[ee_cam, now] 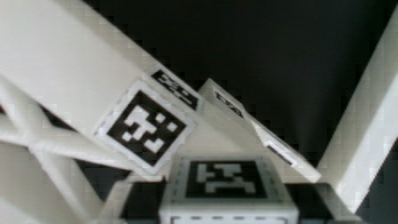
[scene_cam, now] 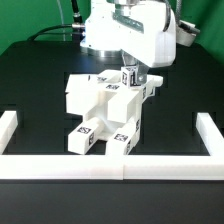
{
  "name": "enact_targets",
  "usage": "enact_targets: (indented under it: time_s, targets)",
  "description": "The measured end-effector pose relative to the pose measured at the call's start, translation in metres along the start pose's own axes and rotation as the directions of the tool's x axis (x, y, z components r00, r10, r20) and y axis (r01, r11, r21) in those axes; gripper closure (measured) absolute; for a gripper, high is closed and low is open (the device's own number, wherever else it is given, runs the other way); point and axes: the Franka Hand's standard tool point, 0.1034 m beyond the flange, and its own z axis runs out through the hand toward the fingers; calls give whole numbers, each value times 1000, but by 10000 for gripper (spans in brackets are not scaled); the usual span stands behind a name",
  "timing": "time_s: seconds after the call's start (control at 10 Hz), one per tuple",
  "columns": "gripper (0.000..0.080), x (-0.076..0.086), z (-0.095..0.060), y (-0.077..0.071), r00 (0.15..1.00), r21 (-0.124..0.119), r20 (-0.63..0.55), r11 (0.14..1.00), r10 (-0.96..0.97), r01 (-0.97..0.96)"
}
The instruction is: Assemble chair
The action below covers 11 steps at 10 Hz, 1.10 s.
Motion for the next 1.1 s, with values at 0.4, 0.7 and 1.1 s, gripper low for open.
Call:
enact_targets:
  time_s: [0.4,0.7,1.1]
  targets:
    - [514,-6,0,-1,966,3,23,967,256,-256]
    - [514,-10,0,-2,911,-1,39,912,409,-410]
    - [267,-9,3,2,964,-24,41,965,262,-261]
